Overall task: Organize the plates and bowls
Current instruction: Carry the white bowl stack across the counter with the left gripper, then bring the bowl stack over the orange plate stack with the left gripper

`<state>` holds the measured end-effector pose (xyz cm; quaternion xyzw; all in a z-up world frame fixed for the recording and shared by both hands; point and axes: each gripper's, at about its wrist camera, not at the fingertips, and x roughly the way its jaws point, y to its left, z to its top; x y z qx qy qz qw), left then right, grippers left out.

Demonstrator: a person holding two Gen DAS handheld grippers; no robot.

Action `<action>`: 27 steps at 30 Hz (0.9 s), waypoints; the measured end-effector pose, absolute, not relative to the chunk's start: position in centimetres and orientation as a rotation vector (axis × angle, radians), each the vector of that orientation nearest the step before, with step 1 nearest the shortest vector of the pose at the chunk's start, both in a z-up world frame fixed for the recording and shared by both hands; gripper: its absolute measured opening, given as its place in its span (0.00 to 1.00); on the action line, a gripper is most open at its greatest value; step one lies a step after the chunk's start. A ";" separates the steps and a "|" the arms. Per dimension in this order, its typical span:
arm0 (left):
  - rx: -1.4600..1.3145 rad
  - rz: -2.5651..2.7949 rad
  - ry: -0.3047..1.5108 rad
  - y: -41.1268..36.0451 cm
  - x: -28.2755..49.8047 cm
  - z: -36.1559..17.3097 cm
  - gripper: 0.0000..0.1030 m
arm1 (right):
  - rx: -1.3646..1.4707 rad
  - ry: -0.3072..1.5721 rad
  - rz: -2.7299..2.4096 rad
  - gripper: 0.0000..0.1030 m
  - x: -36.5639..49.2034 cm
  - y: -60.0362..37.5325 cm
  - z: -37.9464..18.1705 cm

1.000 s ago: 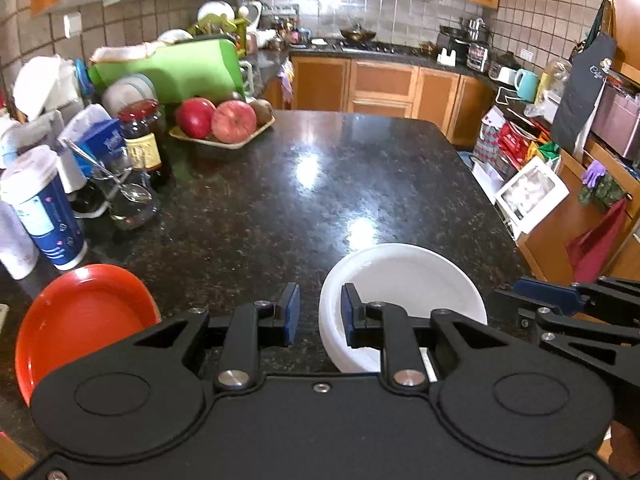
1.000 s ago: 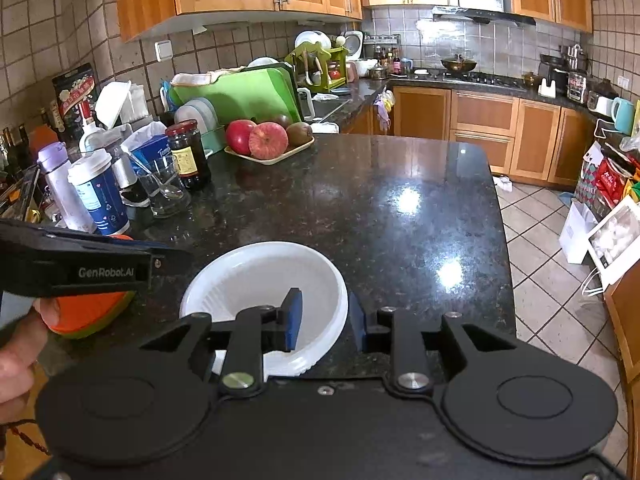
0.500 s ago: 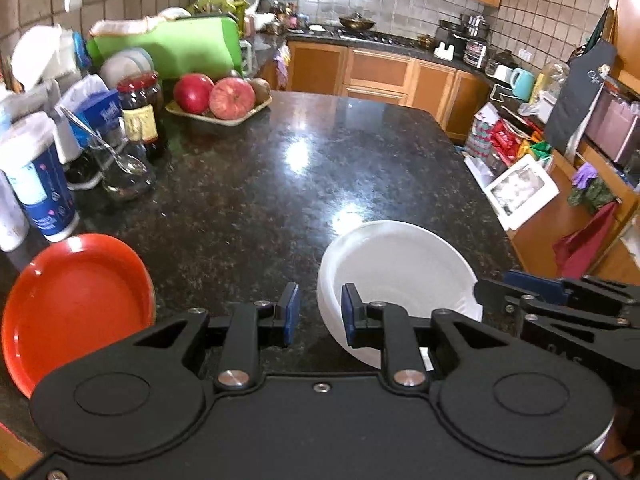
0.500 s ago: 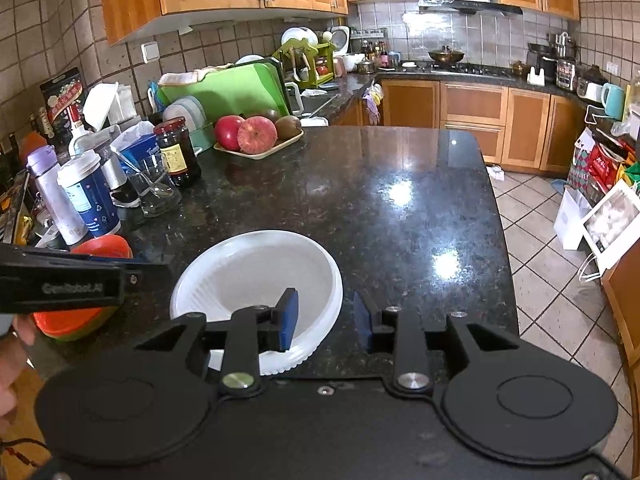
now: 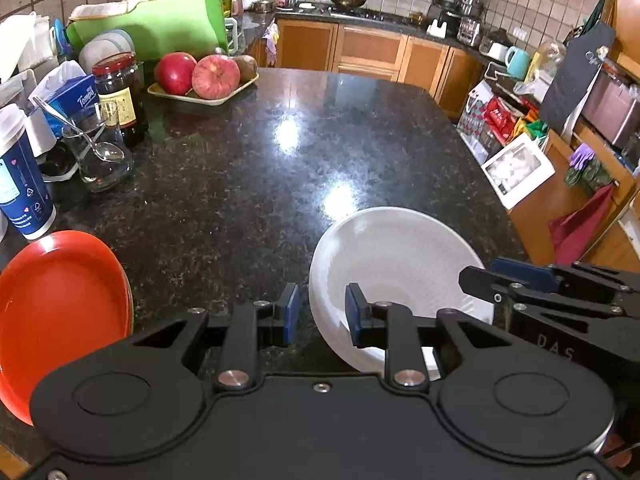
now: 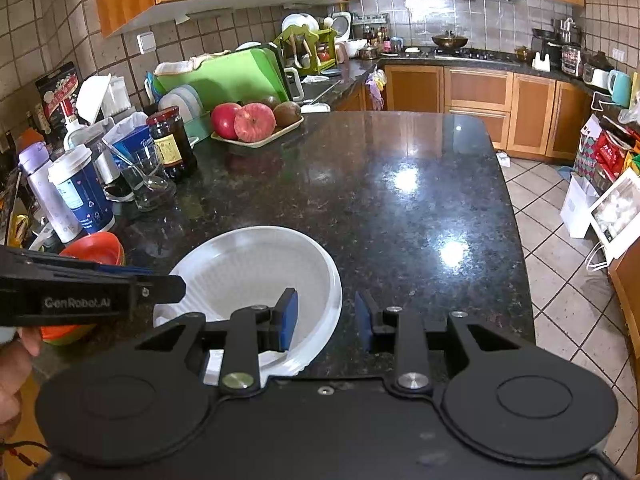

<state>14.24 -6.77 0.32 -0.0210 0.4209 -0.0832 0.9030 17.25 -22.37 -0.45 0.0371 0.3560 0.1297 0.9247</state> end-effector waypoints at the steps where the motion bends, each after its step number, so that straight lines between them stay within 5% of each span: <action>1: -0.042 -0.171 0.877 -6.9 14.4 0.2 0.34 | 0.075 0.734 0.266 0.32 17.4 -22.3 -0.6; 27: -0.029 -0.168 0.970 -7.7 17.1 -2.4 0.34 | 0.099 0.867 0.289 0.27 21.1 -22.2 -2.9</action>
